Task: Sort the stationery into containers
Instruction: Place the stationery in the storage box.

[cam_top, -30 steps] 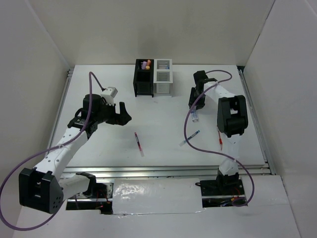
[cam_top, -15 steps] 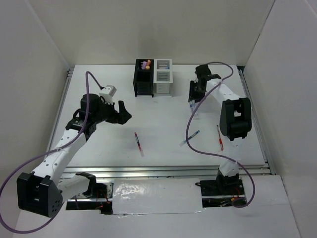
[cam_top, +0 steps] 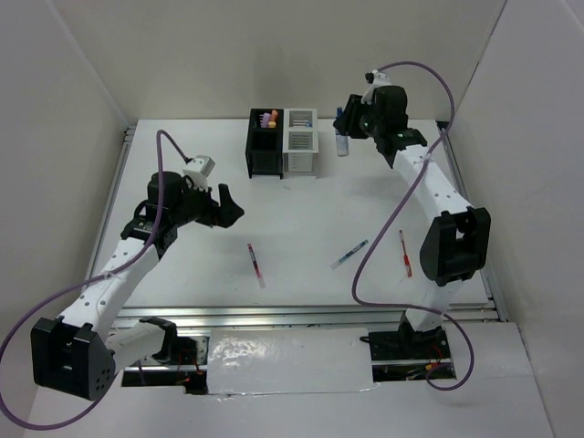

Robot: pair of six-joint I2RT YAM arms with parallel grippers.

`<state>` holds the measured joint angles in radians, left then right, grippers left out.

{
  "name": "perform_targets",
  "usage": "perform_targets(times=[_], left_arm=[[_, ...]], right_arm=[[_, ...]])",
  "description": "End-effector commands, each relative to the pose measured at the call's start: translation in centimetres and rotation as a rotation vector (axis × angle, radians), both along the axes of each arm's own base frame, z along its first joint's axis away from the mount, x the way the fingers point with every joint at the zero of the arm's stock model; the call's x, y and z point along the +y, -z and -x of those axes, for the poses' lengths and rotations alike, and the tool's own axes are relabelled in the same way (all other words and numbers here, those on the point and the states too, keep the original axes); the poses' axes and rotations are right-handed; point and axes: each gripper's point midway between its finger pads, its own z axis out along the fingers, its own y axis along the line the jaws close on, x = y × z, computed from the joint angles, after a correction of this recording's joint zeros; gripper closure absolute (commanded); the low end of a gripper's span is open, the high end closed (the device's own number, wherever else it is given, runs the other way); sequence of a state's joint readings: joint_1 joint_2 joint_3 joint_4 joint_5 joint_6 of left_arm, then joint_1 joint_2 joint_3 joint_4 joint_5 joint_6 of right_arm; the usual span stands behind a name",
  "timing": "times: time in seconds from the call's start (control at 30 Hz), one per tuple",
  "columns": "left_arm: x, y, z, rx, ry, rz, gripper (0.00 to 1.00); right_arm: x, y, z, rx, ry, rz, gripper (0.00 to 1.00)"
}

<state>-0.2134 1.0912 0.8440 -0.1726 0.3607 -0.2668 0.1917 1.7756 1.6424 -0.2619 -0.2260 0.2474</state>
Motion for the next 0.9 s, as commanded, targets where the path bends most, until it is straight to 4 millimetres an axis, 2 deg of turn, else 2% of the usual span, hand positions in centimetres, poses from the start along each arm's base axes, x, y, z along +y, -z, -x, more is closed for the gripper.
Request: perform_targets(times=[0.0, 0.03, 0.07, 0.1, 0.17, 0.33, 0.53, 0.57, 0.6, 0.7, 0.83, 0.87], left_arm=[[-0.5, -1.4, -0.6, -0.051, 0.007, 0.043, 0.01], [-0.4, -1.5, -0.8, -0.051, 0.004, 0.045, 0.01], [-0.5, -1.6, -0.9, -0.054, 0.006, 0.047, 0.01], [-0.3, -1.8, -1.0, -0.058, 0.0, 0.047, 0.01], [-0.1, -1.8, -1.2, -0.06, -0.012, 0.045, 0.01], [1.5, -1.5, -1.9, -0.034, -0.071, 0.098, 0.01], [2.6, -1.5, -2.4, -0.018, -0.09, 0.16, 0.01], [2.9, -1.5, -2.5, -0.019, -0.099, 0.159, 0.01], [3.2, -1.6, -2.6, -0.021, -0.107, 0.16, 0.01], [4.0, -2.1, -2.8, -0.041, -0.131, 0.169, 0.01], [4.2, -2.5, -2.7, -0.05, -0.124, 0.168, 0.01], [5.1, -2.6, -2.9, -0.057, -0.145, 0.166, 0.01]], right_arm=[[3.3, -8.3, -1.4, -0.291, -0.051, -0.086, 1.0], [4.3, -10.4, -1.8, -0.35, -0.07, -0.101, 1.0], [4.7, -9.8, -2.5, -0.348, -0.079, -0.115, 1.0], [5.2, -11.0, -2.8, -0.395, -0.084, -0.149, 1.0], [6.3, -11.1, -3.6, -0.424, -0.107, -0.161, 1.0], [9.8, -12.9, -5.2, -0.497, -0.157, -0.208, 1.0], [15.6, -13.3, -5.3, -0.589, -0.191, -0.248, 1.0], [17.0, -13.9, -4.9, -0.605, -0.208, -0.261, 1.0], [17.9, -12.6, -5.2, -0.586, -0.22, -0.26, 1.0], [20.2, -11.5, -5.3, -0.584, -0.228, -0.271, 1.0], [22.0, -10.5, -5.9, -0.6, -0.209, -0.267, 1.0], [22.3, -10.0, -6.0, -0.598, -0.208, -0.262, 1.0]])
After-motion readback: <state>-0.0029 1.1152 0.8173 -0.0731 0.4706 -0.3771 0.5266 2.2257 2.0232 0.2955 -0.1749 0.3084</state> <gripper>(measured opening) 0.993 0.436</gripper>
